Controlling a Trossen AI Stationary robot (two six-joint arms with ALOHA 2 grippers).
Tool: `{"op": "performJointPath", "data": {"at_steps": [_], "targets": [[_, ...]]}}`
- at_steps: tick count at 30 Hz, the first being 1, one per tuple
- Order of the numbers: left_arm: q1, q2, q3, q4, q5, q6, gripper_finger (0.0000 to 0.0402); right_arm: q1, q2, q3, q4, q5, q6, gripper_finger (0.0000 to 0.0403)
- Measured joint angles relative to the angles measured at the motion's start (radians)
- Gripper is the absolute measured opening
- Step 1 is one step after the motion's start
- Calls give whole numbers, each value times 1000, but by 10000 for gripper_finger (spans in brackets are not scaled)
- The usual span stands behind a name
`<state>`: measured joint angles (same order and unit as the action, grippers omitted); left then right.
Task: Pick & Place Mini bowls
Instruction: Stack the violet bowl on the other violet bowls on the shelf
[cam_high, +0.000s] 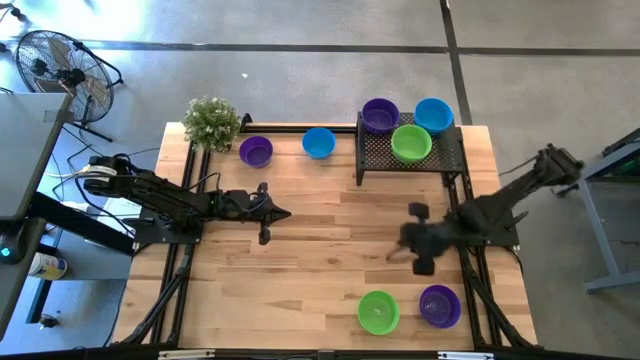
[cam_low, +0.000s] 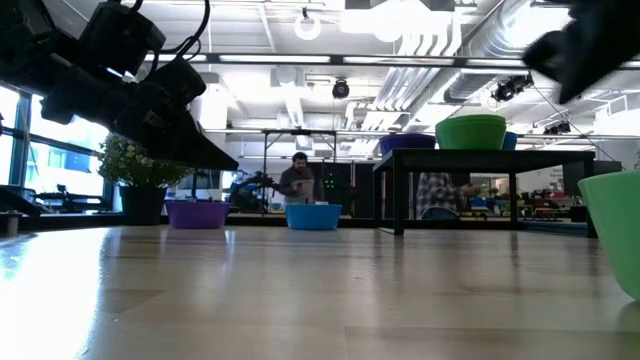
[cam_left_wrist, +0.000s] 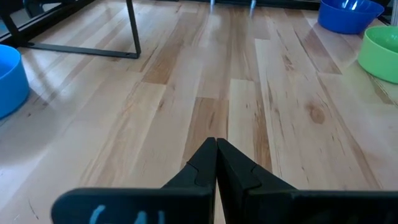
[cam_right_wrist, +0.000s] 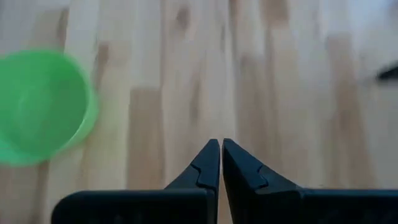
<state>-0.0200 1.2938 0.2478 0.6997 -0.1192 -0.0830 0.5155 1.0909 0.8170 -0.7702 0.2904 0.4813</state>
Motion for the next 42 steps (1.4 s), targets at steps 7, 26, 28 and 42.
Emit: {"op": "performJointPath", "data": {"at_steps": [7, 26, 28, 42], "targets": [[0, 0, 0, -2, 0, 0, 1, 268, 65, 0, -148, 34, 391, 14], [0, 0, 0, -30, 0, -1, 1, 456, 217, 0, -47, -166, 684, 177], [0, 0, 0, -29, 0, -2, 1, 456, 243, 0, -28, -170, 666, 170], [0, 0, 0, -30, 1, -4, 1, 369, 396, 0, 8, -282, 533, 98]]}}
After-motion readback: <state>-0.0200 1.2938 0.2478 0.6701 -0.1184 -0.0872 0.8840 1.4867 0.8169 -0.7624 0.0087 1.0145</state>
